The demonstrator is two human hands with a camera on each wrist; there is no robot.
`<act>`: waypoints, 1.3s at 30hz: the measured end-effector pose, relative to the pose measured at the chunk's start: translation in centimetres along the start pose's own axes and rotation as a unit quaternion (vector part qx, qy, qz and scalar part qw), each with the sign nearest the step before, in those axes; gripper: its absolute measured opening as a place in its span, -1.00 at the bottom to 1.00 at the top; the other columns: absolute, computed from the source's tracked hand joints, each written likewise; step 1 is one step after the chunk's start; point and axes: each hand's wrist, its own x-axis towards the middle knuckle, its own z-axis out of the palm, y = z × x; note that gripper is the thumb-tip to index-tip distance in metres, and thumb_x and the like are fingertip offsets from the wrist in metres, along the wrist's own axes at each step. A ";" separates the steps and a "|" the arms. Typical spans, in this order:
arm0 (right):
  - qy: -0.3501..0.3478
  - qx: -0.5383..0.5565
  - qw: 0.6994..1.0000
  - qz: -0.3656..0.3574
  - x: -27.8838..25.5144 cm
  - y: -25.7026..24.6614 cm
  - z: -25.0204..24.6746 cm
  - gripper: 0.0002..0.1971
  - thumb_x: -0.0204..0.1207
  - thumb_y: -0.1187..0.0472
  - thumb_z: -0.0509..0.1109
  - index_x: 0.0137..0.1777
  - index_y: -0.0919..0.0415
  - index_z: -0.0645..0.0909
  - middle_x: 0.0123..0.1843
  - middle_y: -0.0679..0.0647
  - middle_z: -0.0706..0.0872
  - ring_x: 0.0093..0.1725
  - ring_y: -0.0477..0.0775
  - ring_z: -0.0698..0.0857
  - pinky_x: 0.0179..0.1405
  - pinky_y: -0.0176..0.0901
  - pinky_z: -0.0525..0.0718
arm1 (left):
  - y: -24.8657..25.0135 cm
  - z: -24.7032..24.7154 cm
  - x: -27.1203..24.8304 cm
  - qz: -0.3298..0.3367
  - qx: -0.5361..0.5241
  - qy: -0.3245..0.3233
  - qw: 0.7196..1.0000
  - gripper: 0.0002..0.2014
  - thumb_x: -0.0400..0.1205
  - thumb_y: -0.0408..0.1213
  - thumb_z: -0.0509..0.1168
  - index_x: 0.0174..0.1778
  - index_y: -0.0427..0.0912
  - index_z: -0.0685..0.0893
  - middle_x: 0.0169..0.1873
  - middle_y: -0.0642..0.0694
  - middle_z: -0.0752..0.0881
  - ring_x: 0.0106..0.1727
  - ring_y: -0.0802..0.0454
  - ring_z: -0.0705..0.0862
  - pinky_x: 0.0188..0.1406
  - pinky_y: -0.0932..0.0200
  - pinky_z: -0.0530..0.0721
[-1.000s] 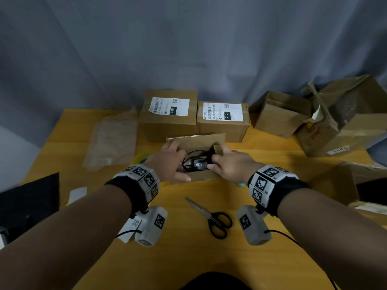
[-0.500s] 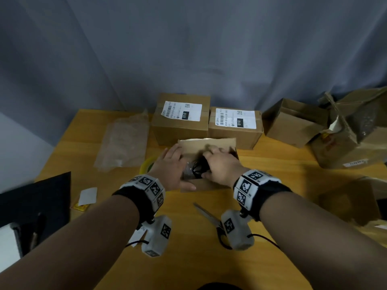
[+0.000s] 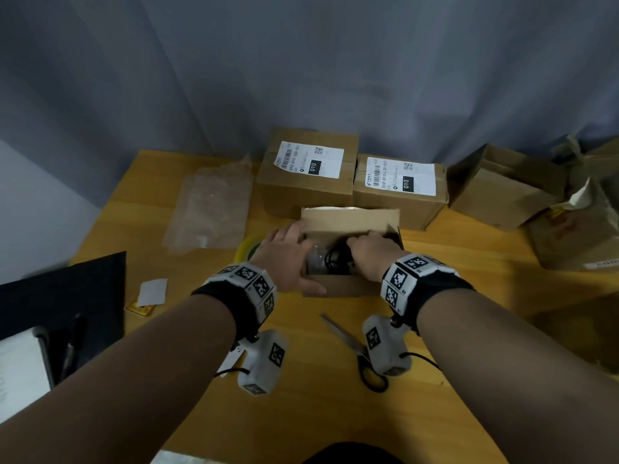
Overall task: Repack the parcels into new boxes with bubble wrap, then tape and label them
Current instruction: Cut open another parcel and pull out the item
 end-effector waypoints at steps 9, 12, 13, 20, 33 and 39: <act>0.035 -0.037 0.998 -0.028 0.1 0.8 0.2 -0.73 0.62 0.26 0.24 0.28 0.21 0.58 0.31 0.19 0.58 0.38 0.24 0.47 0.39 0.15 0.46 | -0.3 -0.7 1.0 -0.015 0.017 -0.057 0.998 -0.06 0.32 0.45 0.31 0.54 -0.06 0.42 0.62 -0.02 -0.05 0.52 -0.21 0.27 0.51 -0.16 0.31; 0.046 0.037 0.997 -0.041 -0.5 1.3 0.5 -0.77 0.61 0.27 0.26 0.24 0.22 0.55 0.16 0.16 0.67 0.13 0.18 0.65 0.08 -0.02 0.63 | -0.2 -0.7 0.8 -0.018 0.016 -0.054 0.998 -0.07 0.34 0.44 0.30 0.53 -0.08 0.43 0.61 0.01 -0.09 0.50 -0.20 0.28 0.49 -0.16 0.35; 0.055 0.048 0.996 -0.046 -0.8 1.5 0.5 -0.76 0.61 0.24 0.28 0.25 0.22 0.53 0.15 0.15 0.67 0.11 0.17 0.65 0.03 -0.04 0.61 | -0.3 -0.4 0.9 -0.018 0.002 -0.055 0.998 -0.08 0.35 0.43 0.31 0.54 -0.08 0.42 0.61 0.03 -0.12 0.51 -0.19 0.28 0.49 -0.16 0.35; 0.163 0.215 0.960 -0.069 -4.0 3.3 -0.6 -0.53 0.59 0.12 0.37 0.45 0.21 0.37 0.11 0.09 0.55 0.01 0.06 0.58 -0.08 -0.21 0.46 | -0.5 0.2 0.5 0.014 -0.199 0.035 0.979 -0.29 0.63 0.02 0.28 0.65 -0.05 0.14 0.64 0.00 -0.08 0.49 -0.05 0.41 0.38 0.11 0.46; 0.342 0.521 0.779 -0.061 -10.2 5.3 -3.9 -0.70 0.59 0.14 0.40 0.23 0.26 0.48 0.08 0.17 0.72 0.08 0.05 0.72 0.03 -0.23 0.71 | 1.8 -0.4 -0.2 -0.080 -0.222 0.024 0.972 -0.69 0.72 -0.39 0.10 0.37 -0.29 0.52 0.24 -0.24 0.64 0.26 -0.18 0.60 0.17 0.14 0.49; 0.444 0.595 0.668 -0.055 -13.5 5.8 -7.2 -0.80 0.61 0.19 0.35 0.17 0.16 0.47 0.05 0.03 0.70 0.08 -0.05 0.69 0.06 -0.34 0.67 | 3.2 -3.1 -0.9 -0.135 -0.349 0.045 0.926 -0.69 0.70 -0.40 0.13 -0.26 0.11 0.50 -0.30 0.17 0.39 0.01 0.00 0.51 0.14 0.12 0.52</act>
